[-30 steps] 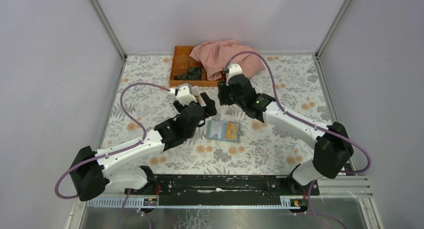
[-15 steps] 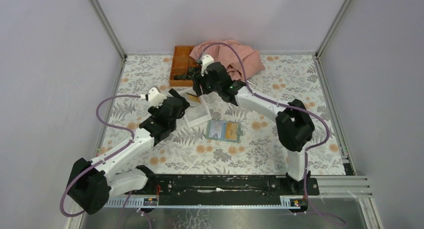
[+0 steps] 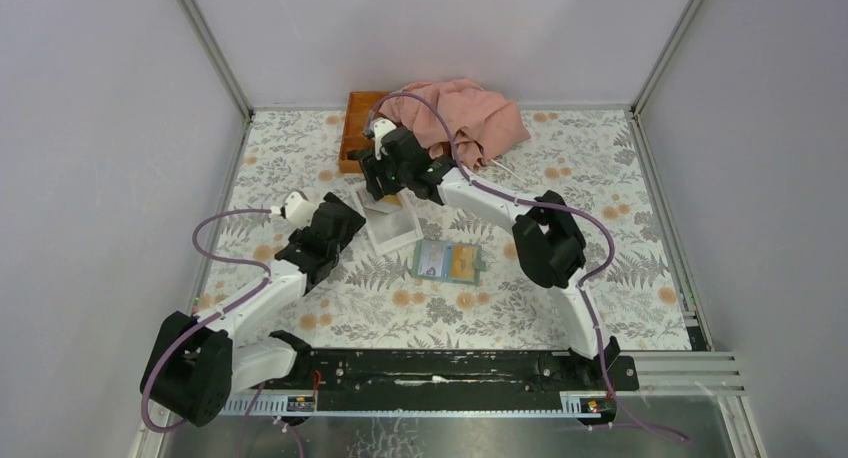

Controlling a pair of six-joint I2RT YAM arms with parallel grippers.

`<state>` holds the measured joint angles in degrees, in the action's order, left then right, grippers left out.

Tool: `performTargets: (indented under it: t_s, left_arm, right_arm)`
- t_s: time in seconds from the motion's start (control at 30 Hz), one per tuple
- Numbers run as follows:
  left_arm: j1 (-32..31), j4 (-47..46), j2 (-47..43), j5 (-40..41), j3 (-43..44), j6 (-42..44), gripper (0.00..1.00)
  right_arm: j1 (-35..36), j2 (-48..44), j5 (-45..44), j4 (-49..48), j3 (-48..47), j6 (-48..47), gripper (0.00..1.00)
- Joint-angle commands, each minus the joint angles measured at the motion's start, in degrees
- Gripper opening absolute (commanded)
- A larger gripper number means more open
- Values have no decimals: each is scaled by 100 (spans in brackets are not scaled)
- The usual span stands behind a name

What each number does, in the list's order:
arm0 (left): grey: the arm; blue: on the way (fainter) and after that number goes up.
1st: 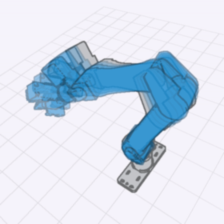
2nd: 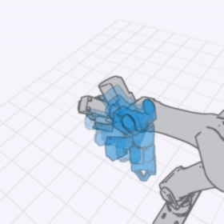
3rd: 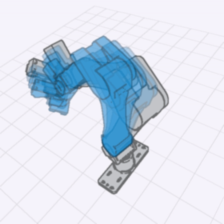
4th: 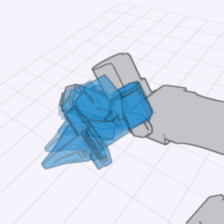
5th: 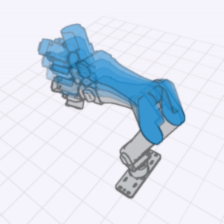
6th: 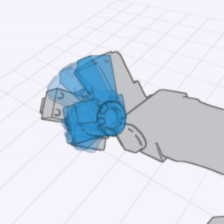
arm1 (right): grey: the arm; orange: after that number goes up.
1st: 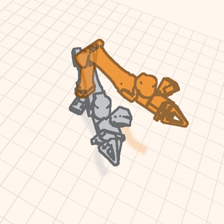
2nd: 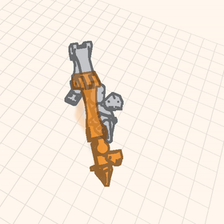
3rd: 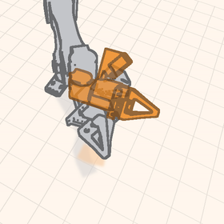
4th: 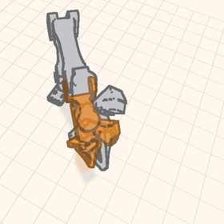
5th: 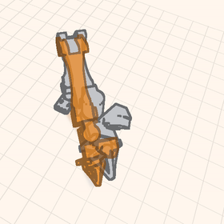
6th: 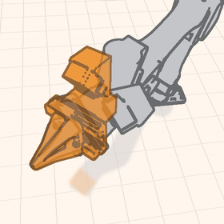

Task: Put the credit cards into the card holder
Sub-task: Pick up the credit card from the storage box.

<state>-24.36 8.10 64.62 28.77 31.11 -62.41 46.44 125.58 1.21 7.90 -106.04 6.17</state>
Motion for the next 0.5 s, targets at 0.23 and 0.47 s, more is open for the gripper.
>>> performTargets:
  t_s: [0.23,0.47]
  left_arm:
    - [179,-599,-210,-64,-269,-152,100]
    - [179,-755,-221,-61,-359,-125,100]
  right_arm:
    - [129,551,-51,304,-684,-74,63]
    - [129,808,-62,405,-930,-44,62]
